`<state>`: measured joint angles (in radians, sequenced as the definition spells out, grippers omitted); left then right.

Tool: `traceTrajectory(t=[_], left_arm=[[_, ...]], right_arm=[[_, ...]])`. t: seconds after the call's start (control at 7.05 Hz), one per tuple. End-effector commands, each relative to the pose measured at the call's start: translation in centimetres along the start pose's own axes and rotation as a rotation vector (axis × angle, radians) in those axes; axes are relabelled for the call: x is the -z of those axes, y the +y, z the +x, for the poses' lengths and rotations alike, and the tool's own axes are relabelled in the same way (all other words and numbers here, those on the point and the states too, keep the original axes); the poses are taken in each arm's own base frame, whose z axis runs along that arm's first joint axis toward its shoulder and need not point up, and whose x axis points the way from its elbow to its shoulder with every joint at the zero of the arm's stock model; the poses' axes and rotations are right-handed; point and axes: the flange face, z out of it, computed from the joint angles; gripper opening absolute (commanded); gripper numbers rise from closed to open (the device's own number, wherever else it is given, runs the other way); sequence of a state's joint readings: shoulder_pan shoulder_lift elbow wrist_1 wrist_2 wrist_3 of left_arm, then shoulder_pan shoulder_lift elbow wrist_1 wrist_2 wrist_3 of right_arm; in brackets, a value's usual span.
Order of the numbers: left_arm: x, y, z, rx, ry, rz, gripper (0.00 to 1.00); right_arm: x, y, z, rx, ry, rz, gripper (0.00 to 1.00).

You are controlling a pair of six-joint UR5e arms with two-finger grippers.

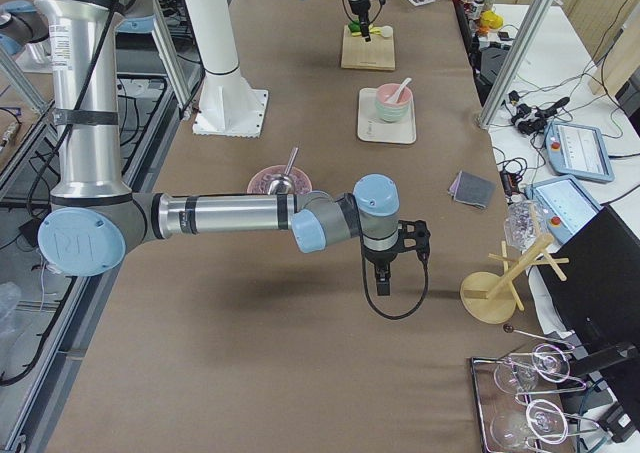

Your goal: Stack pink bowl on green and place spoon

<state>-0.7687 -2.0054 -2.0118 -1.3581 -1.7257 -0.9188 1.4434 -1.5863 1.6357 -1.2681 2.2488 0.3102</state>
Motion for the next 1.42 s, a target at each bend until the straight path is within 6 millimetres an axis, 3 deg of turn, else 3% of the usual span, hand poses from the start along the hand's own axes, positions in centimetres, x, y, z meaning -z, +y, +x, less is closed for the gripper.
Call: traceTrajectory(t=[0.0,0.14,0.43,0.57,0.71,0.85,0.99,1.28], left_arm=[[-0.7,-1.3,-14.4,-0.25,-0.011,-0.116,0.98],[-0.5,-2.2,-21.8,-0.35,-0.021,-0.145,0.98],[-0.7,-0.2,-36.6,-0.437,-0.001,-0.199,0.98],[-2.3,1.7,-44.7,-0.46,0.067,-0.196,0.98],[-3.9,5.3,-50.1,-0.409,0.141,-0.176,0.98],[-6.5,9.5,-53.6,-0.346,0.146,-0.221,0.98],[-7.3,10.4,-54.8,-0.325,0.145,-0.236,0.98],[-6.1,10.9,-56.9,-0.248,0.134,-0.227,0.98]], right_arm=[[0.1,0.9,1.2,-0.006,-0.004,-0.007,1.0],[0.1,1.0,1.3,-0.008,-0.005,-0.008,1.0],[0.2,1.0,1.4,-0.01,-0.006,-0.006,1.0],[0.2,1.0,1.4,-0.01,-0.006,-0.006,1.0],[0.3,1.0,1.4,-0.011,-0.006,-0.004,1.0],[0.3,1.0,1.4,-0.011,-0.006,-0.004,1.0],[0.4,1.1,1.3,-0.01,-0.006,-0.003,1.0],[0.4,1.2,1.4,0.008,-0.005,-0.01,1.0]])
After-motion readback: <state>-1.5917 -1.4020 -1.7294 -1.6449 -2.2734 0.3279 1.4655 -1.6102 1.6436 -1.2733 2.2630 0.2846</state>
